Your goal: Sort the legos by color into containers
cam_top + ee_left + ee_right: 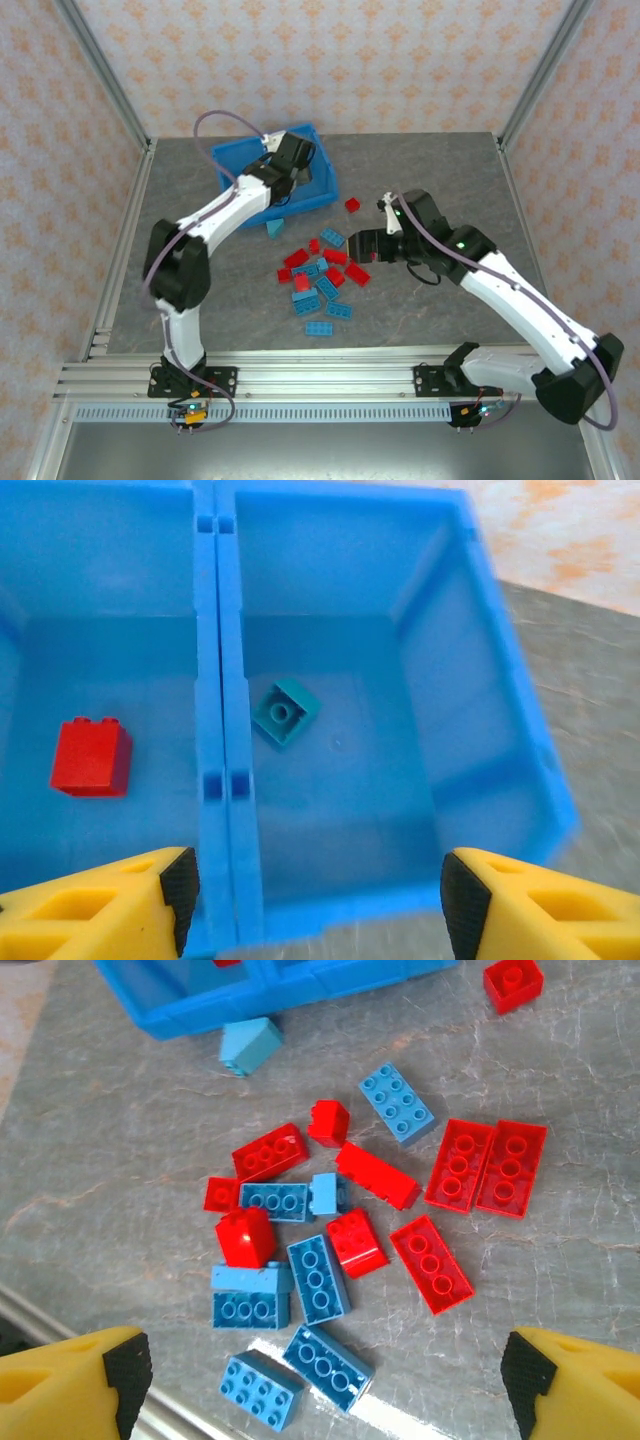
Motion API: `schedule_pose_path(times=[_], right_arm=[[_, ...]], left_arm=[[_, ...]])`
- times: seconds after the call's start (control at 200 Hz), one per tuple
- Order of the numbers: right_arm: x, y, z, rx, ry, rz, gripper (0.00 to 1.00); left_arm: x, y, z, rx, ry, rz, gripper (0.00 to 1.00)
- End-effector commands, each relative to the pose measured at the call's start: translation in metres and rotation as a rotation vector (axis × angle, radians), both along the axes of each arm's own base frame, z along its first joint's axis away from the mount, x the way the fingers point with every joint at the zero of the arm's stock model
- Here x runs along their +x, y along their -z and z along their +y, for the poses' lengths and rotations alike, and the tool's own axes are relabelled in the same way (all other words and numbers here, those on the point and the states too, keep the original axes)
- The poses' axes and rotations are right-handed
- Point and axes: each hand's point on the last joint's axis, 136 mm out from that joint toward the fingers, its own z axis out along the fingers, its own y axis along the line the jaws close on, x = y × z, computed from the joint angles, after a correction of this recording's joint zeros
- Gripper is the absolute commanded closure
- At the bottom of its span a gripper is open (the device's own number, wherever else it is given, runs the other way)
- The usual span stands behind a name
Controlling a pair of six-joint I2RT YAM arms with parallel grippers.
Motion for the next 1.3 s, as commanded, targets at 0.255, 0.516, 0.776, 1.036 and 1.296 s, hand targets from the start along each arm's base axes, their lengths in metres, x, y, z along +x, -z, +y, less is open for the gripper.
schedule_pose_path(times=[0.255,0.516,0.776,1.036,1.296], right_arm=[[0.091,0.097,0.051,-0.278,-0.108,0.088,0.18],[0.119,0.154,0.053,-0.481,-0.223,0.136,0.23],[0.14,0.181,0.06,-0.447,-0.211,0.186,0.31],[0.142,0.183,0.065,-0.425,-0.205,0.197,0.61],[0.159,0.108,0.068,-0.319,-0.122,0.002,0.59]], left_arm=[[-0.185,-0.064,0.0,0.134,0.708,-0.139,0.16],[-0.295,-0.033,0.021,0.279,1.098,-0.142,0.0],[-0.345,-0.025,0.011,0.284,1.37,-0.248,0.0],[-0.344,-0.021,0.001,0.262,1.412,-0.287,0.0],[-0.338,-0.028,-0.006,0.236,1.396,-0.363,0.0]])
